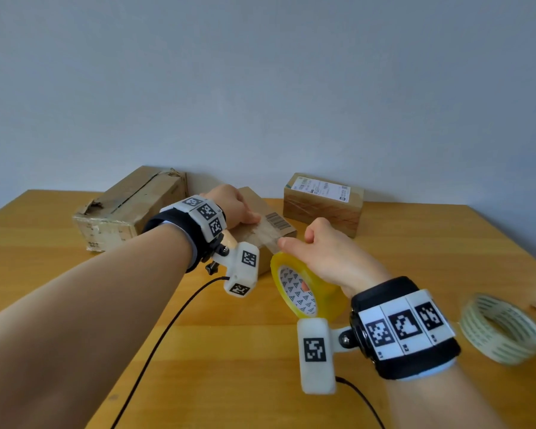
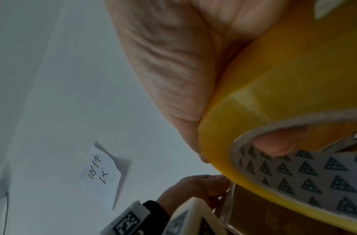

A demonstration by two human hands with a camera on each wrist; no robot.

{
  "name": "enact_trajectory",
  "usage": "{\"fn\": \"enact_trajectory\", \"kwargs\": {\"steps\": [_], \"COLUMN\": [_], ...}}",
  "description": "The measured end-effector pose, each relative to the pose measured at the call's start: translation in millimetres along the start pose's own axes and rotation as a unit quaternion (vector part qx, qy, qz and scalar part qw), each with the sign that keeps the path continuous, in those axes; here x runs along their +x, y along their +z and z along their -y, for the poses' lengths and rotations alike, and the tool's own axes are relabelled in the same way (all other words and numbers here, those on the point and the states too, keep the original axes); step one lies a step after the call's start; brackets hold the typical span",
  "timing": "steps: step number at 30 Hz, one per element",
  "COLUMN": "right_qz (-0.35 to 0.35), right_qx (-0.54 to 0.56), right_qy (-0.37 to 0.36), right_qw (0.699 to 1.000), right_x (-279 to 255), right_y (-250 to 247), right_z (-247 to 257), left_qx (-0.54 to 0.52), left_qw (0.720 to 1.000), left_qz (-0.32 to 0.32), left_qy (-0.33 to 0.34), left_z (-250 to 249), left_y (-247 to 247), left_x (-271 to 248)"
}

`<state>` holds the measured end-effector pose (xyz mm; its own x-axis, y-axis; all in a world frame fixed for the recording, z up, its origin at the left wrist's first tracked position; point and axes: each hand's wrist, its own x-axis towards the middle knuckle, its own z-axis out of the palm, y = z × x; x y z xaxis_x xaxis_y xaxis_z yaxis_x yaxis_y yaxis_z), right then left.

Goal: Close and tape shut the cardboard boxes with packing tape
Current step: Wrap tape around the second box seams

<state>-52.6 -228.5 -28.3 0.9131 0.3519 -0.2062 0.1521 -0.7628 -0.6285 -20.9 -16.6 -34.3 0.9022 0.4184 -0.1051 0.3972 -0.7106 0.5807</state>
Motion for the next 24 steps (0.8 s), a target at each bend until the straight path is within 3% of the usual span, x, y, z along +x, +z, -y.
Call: {"fn": "enact_trajectory", "kwargs": {"steps": [4,7,10,12,14,18,20,24], "right_qz": [0.0,0.002,0.005,0.004,0.006,-0.003,-0.01,-0.001], "right_qx": [-0.003,-0.008,-0.021,-0.023,-0.013,-0.007,-0.003,0.025], "right_qy": [-0.004,0.0,0.002,0.002,0.003,0.004,0.004,0.014], "right_qw": [1.0,1.0,1.0,1.0,1.0,1.0,1.0,1.0], "right_x": [1.0,0.4,0.8,1.7,2.5,0.0,-0.9,-3.6], "right_y": [-0.4,-0.7,-1.4,-2.3,-1.8,-1.7,-1.1,0.2], "right_z": [1.5,4.6,7.6,8.3,8.0,7.1,5.4,1.4], "left_qx": [0.043,-0.034,-0.032,0.015,0.085,0.235,0.236,0.161], "left_qw": [0.998,0.996,0.995,0.992,0.978,0.939,0.937,0.952], "left_qz": [-0.04,-0.075,-0.088,-0.058,0.025,0.162,0.161,0.101], "left_qy": [0.005,-0.024,0.024,0.112,0.189,0.193,0.202,0.24], "left_z": [-1.6,3.0,10.8,9.1,3.9,1.5,7.9,22.1], "left_y": [5.8,0.7,-9.1,-13.7,-15.7,-3.2,8.7,32.3], "left_x": [-3.9,-6.1,-9.2,-17.3,-31.0,-51.5,-55.9,-59.0]}}
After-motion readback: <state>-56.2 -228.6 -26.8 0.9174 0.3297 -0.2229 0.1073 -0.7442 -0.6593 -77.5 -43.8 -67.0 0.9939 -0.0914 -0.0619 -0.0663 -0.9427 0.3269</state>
